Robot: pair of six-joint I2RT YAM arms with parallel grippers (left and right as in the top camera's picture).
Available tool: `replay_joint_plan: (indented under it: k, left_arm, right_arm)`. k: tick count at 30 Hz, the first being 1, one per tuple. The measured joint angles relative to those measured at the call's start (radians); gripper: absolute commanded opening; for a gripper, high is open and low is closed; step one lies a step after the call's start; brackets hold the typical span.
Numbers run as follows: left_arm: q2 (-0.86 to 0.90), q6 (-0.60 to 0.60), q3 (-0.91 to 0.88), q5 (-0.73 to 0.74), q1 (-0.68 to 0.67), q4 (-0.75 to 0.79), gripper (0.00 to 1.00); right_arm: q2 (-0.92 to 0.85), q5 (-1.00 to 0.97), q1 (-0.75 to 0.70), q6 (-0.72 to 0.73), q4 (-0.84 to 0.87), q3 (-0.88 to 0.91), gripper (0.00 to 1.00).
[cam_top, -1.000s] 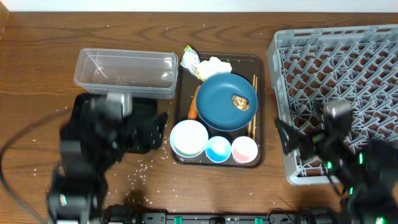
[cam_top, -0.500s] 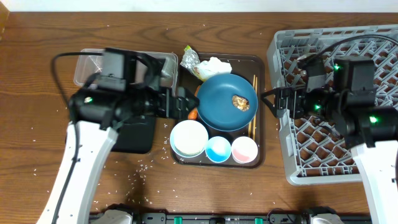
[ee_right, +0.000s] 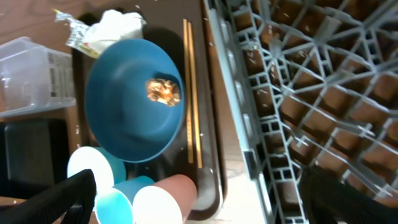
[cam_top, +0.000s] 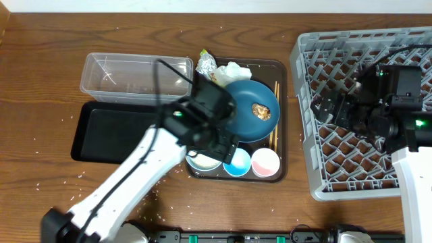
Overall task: Sort waste into correct bins and load items into the dishwasher rack
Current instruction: 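Reach the left gripper to the blue cup on the tray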
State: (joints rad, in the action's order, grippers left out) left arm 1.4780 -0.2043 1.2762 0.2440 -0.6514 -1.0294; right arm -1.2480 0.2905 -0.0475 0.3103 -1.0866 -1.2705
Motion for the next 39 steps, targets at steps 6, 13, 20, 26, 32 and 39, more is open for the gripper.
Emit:
replay_joint_plan:
  k: [6, 13, 20, 26, 32, 39]
  left_arm:
    - [0.13, -0.061, -0.045, -0.045, -0.054, 0.076, 0.61]
    - [0.257, -0.069, -0.046, -0.056, -0.067, 0.124, 0.34]
    - [0.313, -0.065, -0.048, -0.061, -0.067, 0.128, 0.06]
    - [0.291, -0.061, -0.047, -0.06, -0.067, 0.076, 0.06]
    - [0.148, -0.061, 0.004, -0.08, -0.046, -0.034, 0.06]
    - [-0.091, -0.048, 0.029, 0.049, 0.127, 0.098, 0.06]
  right_arm:
    - [0.0, -0.012, -0.002, -0.033, -0.048, 0.0, 0.99]
    - [0.0, -0.023, -0.002, -0.045, -0.053, 0.0, 0.99]
    - [0.0, -0.041, -0.002, -0.051, -0.055, 0.0, 0.99]
    - [0.0, -0.045, -0.002, -0.051, -0.055, 0.0, 0.99]
    - [0.0, -0.044, -0.002, -0.052, -0.055, 0.0, 0.99]
    - [0.0, 0.158, -0.002, -0.163, -0.015, 0.0, 0.88]
